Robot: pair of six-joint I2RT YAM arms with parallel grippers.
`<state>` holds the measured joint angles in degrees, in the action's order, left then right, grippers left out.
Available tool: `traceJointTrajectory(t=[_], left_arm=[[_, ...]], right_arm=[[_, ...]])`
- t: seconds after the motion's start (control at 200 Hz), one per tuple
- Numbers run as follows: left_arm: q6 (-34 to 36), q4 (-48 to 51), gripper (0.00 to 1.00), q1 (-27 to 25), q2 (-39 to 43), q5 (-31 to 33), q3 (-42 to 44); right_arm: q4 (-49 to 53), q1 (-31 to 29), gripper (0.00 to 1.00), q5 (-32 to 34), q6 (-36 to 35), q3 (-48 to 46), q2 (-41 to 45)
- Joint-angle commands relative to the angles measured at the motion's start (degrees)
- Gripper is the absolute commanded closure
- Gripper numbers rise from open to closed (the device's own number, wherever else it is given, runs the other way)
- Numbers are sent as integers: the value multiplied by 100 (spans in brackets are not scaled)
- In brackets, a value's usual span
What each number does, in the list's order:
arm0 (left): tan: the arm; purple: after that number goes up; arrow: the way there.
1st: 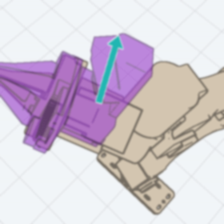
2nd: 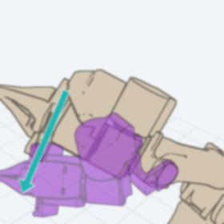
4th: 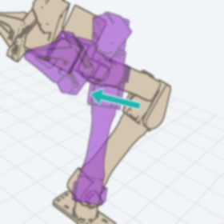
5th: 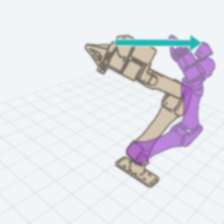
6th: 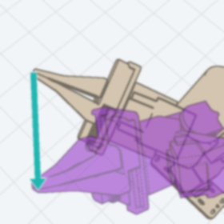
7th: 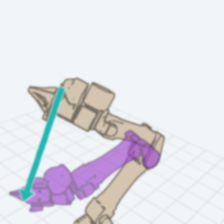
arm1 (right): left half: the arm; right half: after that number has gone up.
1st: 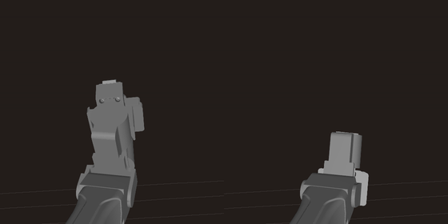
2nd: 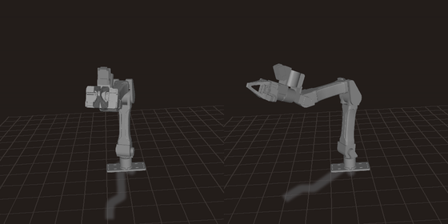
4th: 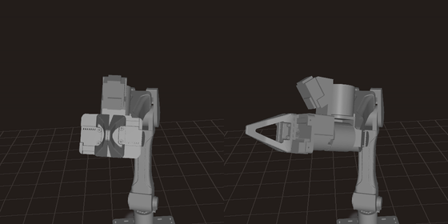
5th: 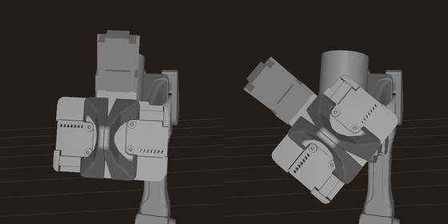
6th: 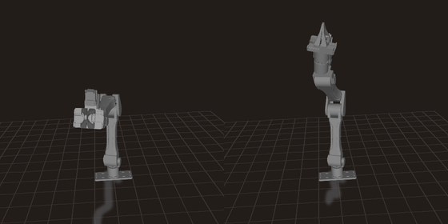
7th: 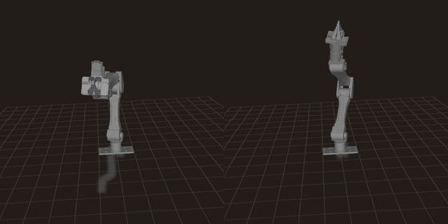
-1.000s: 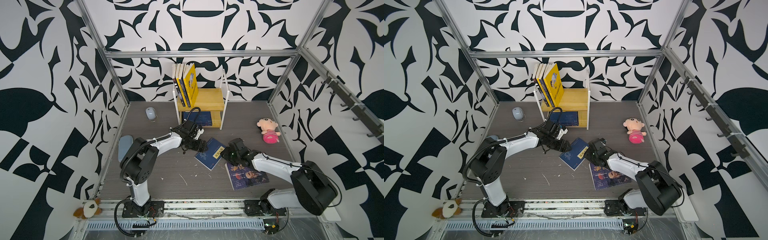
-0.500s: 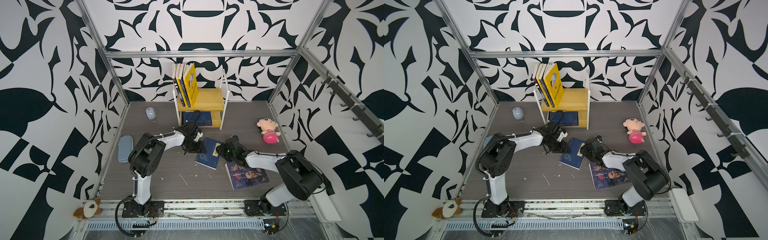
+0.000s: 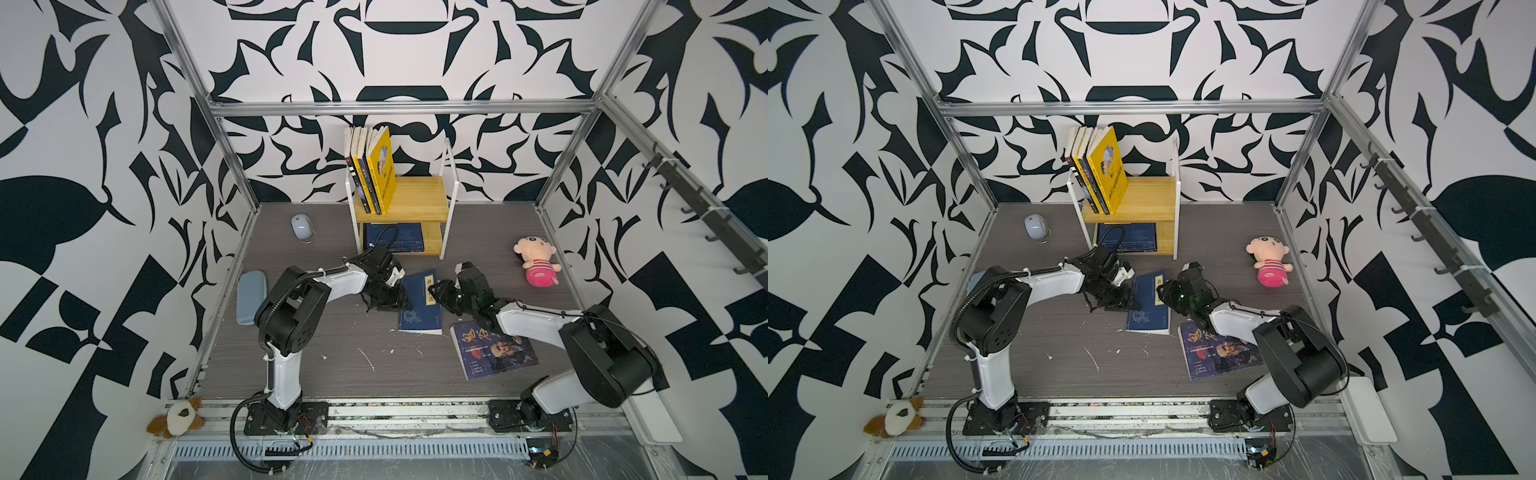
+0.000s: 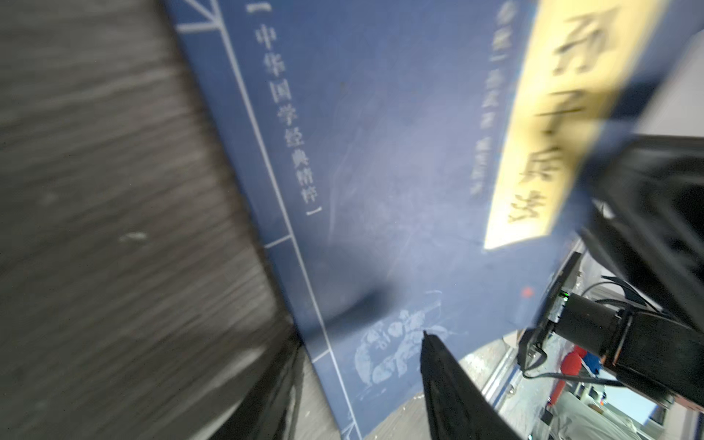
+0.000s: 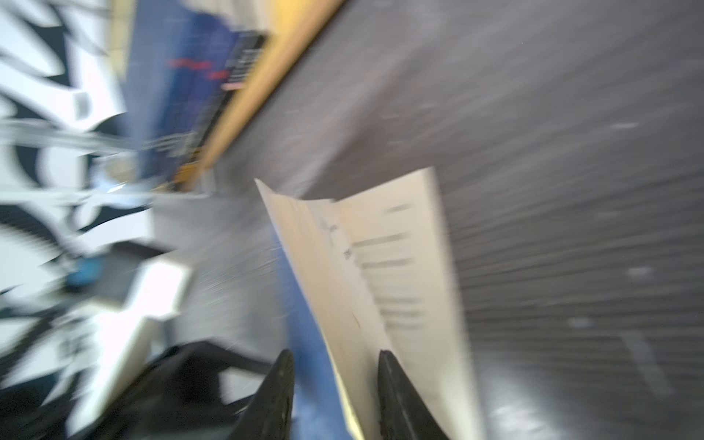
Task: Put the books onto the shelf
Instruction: 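Lower both grippers onto the blue book and pinch its edges, then lift the blue book upright off the table with both grippers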
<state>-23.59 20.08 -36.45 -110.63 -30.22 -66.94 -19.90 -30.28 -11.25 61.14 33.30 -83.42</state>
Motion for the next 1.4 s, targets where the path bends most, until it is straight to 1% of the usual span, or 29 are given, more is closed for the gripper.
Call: traceJointTrajectory(t=[0.0, 0.125, 0.26, 0.34, 0.44, 0.63, 0.695, 0.795, 0.845, 0.9, 1.0, 1.04, 1.07, 1.12, 1.155, 1.225, 1.255, 1.275, 1.285, 1.3, 1.395], left_arm=[[39, -31, 46, -135, -99, -160, 225], [39, -30, 46, -135, -105, -168, 205], [55, -11, 46, -137, -102, -161, 198], [74, -5, 46, -129, -64, -156, 208], [83, -13, 46, -126, -29, -148, 240], [92, -38, 47, -117, -38, -135, 268], [84, -34, 47, -117, -38, -142, 268], [83, -48, 47, -118, -46, -142, 268], [83, -48, 47, -117, -51, -143, 268], [83, -48, 47, -117, -60, -165, 266], [96, -5, 47, -117, 14, -201, 260], [135, 38, 45, -119, 83, -193, 243], [193, 89, 42, -117, 174, -182, 231], [347, 201, 37, -117, 373, -103, 239], [458, 288, 31, -117, 552, -24, 251], [870, 545, 20, -113, 955, 103, 236], [1065, 662, 17, -108, 1143, 130, 247], [1208, 734, 16, -101, 1273, 138, 251], [1276, 774, 13, -95, 1338, 145, 251], [1376, 823, 10, -87, 1435, 147, 259], [2027, 1174, 4, 85, 2072, -17, 298]], right_arm=[[-198, -173, 60, -808, -136, -91, 294], [-241, -171, 60, -935, -165, -113, 249], [-390, -165, 61, -1064, -148, -156, -63], [-421, -162, 58, -1009, -129, -183, -163], [-222, -144, 53, -866, -243, -148, -185], [478, -53, 49, -664, -767, 40, -81], [593, 28, 48, -696, -878, 28, -73], [397, 110, 48, -898, -860, -70, -165], [399, 110, 51, -1036, -882, -36, -222], [416, 110, 58, -1102, -926, -8, -204], [501, 147, 84, -1108, -1088, 71, -48], [624, 162, 93, -1108, -1203, 133, 26], [733, 188, 100, -1105, -1298, 186, 73], [890, 235, 100, -1137, -1457, 268, 181], [1000, 270, 100, -1156, -1578, 318, 250], [1241, 328, 100, -1307, -1864, 478, 395], [1376, 347, 100, -1389, -2020, 571, 455], [1465, 362, 100, -1436, -2131, 634, 490], [1514, 364, 100, -1467, -2165, 674, 508], [1580, 365, 100, -1521, -2273, 719, 532], [1968, 365, 100, -1853, -2911, 1060, 654]])
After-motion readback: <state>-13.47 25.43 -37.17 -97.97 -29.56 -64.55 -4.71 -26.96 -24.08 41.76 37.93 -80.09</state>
